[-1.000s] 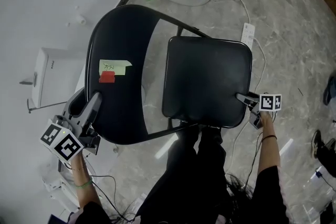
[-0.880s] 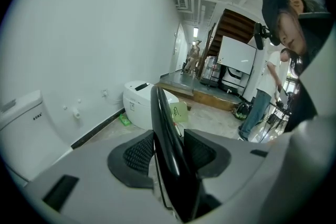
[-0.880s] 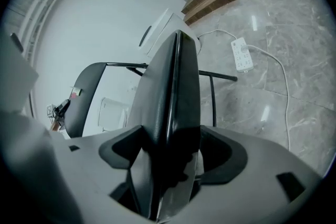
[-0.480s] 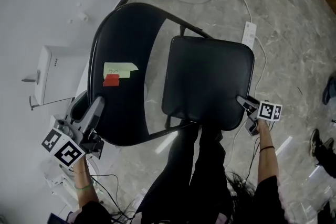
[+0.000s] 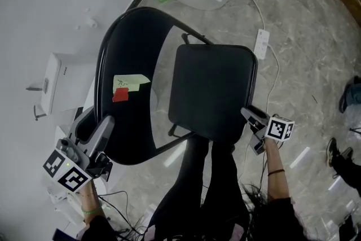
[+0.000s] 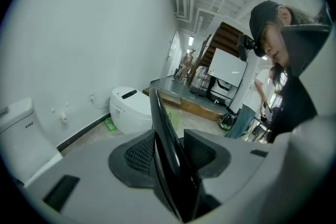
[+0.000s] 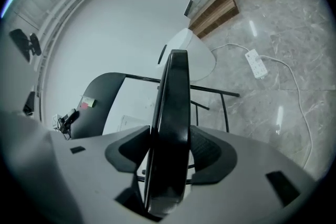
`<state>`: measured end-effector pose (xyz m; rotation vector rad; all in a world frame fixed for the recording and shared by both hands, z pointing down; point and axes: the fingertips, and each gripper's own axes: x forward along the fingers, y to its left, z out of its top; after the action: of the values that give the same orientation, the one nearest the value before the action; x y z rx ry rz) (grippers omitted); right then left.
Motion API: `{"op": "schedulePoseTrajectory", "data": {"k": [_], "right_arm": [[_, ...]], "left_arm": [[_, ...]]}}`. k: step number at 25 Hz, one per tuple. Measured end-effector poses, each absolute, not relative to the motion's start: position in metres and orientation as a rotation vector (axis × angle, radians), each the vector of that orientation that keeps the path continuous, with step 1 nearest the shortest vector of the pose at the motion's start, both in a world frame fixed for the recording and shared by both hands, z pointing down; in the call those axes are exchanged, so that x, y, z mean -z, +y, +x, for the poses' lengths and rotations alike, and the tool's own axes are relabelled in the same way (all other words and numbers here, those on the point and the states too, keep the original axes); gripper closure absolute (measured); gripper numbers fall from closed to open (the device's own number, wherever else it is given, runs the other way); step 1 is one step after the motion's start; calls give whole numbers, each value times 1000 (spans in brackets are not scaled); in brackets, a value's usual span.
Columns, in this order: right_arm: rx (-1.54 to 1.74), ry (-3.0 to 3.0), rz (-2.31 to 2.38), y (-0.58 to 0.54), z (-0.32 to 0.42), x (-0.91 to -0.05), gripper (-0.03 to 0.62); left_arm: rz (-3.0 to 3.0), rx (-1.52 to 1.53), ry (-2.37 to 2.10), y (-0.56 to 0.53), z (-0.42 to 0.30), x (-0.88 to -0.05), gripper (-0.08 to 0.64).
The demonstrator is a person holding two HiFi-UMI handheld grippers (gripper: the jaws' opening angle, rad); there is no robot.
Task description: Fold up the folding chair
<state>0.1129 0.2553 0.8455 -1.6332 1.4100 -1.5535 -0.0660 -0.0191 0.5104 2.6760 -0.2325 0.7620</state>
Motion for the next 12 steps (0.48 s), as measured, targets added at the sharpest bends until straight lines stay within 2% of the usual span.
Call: {"op": "schedulePoseTrajectory", "data": {"k": [12], "right_arm": [[1510, 1590, -1542, 204, 86, -759, 353]], "left_arm": [[2686, -795, -256, 1, -45, -469, 394]]}}
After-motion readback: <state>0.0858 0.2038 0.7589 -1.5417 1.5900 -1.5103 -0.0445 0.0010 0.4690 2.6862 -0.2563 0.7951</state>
